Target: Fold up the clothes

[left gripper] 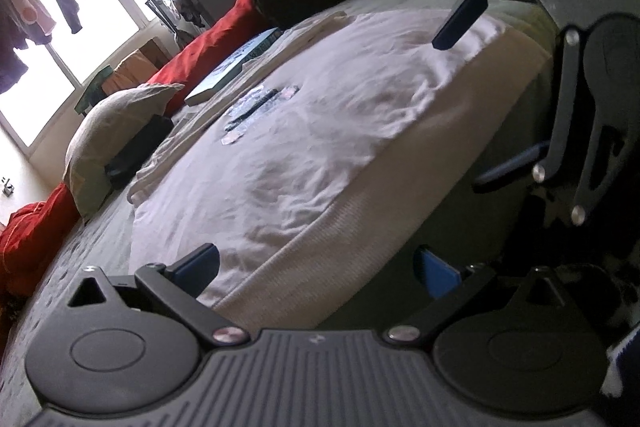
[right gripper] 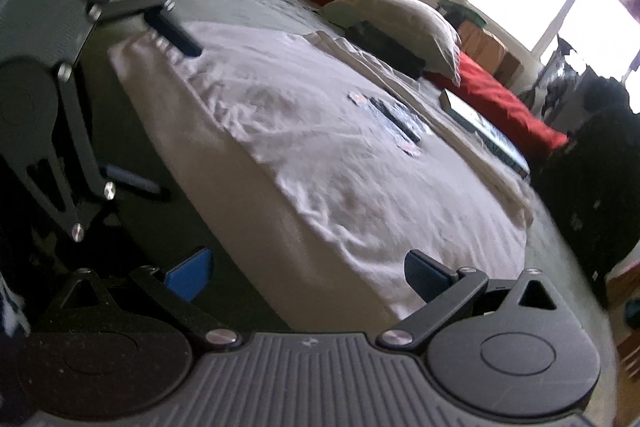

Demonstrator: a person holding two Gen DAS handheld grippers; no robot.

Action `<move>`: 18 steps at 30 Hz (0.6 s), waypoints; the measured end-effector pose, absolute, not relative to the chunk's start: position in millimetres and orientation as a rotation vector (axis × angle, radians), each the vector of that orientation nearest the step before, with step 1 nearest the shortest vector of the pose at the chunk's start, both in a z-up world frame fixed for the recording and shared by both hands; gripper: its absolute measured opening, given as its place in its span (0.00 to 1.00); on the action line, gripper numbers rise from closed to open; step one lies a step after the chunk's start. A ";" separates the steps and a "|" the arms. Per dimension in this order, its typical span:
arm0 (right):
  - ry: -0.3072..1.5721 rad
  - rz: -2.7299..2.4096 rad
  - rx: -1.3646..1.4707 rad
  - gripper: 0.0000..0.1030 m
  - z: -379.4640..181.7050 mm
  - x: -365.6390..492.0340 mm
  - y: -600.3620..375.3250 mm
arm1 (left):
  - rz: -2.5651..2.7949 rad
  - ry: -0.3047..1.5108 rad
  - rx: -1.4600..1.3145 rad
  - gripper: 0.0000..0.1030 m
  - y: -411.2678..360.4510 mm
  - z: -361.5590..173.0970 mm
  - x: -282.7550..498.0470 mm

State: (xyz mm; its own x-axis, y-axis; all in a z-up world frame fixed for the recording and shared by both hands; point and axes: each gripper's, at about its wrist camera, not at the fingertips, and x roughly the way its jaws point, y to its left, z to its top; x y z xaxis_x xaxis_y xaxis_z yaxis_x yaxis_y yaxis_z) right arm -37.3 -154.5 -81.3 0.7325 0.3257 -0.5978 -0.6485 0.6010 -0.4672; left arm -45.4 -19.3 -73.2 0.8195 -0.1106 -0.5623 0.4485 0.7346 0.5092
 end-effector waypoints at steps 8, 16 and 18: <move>0.379 0.492 -0.873 1.00 -90.7 -47.9 -150.8 | -0.313 0.467 0.651 0.99 -13.1 -55.8 -47.3; 0.230 0.434 -0.825 1.00 -60.0 -60.0 -156.8 | -0.396 0.439 0.725 0.99 -27.9 -62.7 -51.7; 0.226 0.427 -0.807 1.00 -54.7 -57.7 -159.2 | -0.379 0.407 0.741 0.99 -32.6 -62.9 -48.1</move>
State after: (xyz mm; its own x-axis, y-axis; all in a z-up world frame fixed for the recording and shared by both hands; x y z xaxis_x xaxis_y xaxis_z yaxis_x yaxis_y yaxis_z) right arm -57.7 -159.2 -54.7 0.8916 0.2822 -0.3541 -0.4515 0.6131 -0.6482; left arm -48.1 -32.6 -62.9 0.8563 -0.1863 -0.4817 0.4670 0.6776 0.5682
